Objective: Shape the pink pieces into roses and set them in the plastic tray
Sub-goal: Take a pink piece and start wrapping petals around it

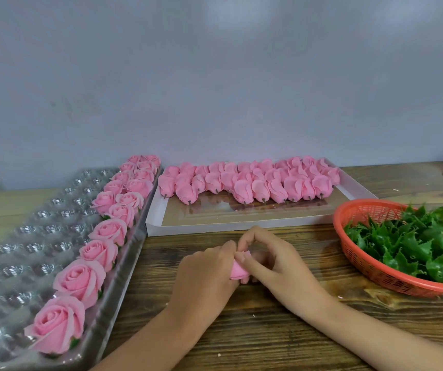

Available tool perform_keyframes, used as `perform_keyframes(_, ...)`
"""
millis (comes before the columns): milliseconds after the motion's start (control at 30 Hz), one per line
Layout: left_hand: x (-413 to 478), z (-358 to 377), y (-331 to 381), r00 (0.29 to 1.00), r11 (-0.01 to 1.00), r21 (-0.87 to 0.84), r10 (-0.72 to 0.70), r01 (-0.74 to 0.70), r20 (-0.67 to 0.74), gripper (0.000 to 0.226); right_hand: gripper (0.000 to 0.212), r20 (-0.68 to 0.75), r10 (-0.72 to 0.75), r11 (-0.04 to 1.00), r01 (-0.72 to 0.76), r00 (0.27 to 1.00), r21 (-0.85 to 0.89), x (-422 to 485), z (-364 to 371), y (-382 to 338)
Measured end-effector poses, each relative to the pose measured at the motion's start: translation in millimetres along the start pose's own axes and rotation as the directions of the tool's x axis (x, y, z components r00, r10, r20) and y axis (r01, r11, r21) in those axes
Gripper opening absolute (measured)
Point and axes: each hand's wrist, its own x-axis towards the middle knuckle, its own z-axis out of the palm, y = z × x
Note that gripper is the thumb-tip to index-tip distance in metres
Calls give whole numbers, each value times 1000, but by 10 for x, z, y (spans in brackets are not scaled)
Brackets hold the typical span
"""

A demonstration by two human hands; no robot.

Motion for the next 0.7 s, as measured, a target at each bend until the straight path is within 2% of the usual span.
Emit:
perform_keyframes(167,0,32,-18,1000,998,-55,-5,5,-13,21,14,-22,-81,990,78,996,-119,1,-15,-23)
perform_keyframes(267,26,24,-10,999,992,-122,-21,26,41,21,13,-11,-175,961,168,985,-218,-3,-24,-38)
perform_keyframes(333,37,15,-7,998,992,-125,-22,28,50,21,12,-8,-188,954,180,982,-238,-3,-24,-38)
perform_keyframes(400,35,10,-13,999,995,-95,-25,30,48,20,11,-25,-135,969,127,991,-213,-4,-13,-36)
perform_keyframes(533,16,-4,-13,998,1000,-14,-12,13,64,13,13,-3,27,1000,-27,1000,3,-14,30,-30)
perform_keyframes(700,16,11,-22,999,1000,-5,-17,18,39,15,12,33,16,1000,-17,999,26,-19,14,-36)
